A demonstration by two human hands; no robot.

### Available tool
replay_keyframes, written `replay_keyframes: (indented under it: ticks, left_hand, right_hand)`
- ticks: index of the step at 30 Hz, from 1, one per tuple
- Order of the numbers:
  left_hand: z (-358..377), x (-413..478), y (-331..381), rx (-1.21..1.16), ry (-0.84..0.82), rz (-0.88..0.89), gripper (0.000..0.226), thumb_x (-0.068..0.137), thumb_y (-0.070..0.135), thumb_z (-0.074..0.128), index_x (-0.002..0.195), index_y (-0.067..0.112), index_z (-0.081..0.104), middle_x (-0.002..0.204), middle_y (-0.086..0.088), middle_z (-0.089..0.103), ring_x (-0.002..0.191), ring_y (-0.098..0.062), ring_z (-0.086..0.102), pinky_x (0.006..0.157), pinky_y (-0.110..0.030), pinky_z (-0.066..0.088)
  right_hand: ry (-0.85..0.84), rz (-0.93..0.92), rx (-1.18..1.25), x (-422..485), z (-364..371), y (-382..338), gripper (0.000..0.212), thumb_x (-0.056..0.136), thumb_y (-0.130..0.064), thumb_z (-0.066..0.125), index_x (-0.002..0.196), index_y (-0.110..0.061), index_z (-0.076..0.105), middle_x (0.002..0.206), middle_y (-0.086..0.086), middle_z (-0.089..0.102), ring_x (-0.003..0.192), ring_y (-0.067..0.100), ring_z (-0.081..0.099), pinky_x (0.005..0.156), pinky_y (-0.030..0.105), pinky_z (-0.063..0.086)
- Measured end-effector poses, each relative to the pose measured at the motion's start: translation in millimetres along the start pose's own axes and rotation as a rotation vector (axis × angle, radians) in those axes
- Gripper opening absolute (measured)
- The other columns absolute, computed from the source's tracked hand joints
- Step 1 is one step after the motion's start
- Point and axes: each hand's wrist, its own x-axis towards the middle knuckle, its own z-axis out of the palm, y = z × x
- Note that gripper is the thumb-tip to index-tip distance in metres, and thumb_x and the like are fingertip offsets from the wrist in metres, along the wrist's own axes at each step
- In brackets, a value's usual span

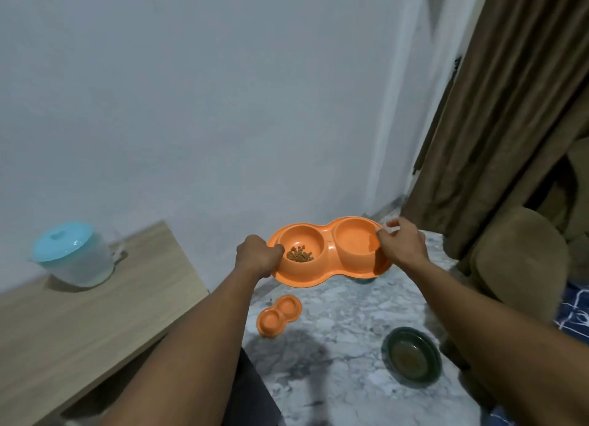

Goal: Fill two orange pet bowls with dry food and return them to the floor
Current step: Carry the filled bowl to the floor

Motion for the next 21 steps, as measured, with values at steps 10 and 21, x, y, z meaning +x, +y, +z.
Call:
replay_keyframes:
  ticks: [10, 21]
  left_hand:
    - [86, 122, 43, 0.007, -0.076, -0.066, 0.031, 0.082, 0.029, 0.068, 0.09, -0.001, 0.069, 0.089, -0.018, 0.071, 0.084, -0.034, 0.072, 0.078, -0.047, 0.062]
    - [176, 246, 42, 0.056, -0.101, -0.158, 0.051, 0.078, 0.046, 0.069, 0.112, 0.008, 0.065, 0.106, -0.009, 0.069, 0.106, -0.031, 0.064, 0.09, -0.034, 0.051]
  right_hand:
    - [-0.04, -0.006, -0.033, 142, 32, 36, 0.036, 0.091, -0.037, 0.064, 0.122, -0.017, 0.059, 0.112, 0.012, 0.068, 0.117, 0.033, 0.055, 0.094, 0.047, 0.05]
    - [-0.157, 0.037, -0.055, 285, 107, 77, 0.038, 0.09, -0.035, 0.066, 0.123, -0.019, 0.059, 0.117, 0.011, 0.068, 0.111, 0.032, 0.062, 0.094, 0.05, 0.053]
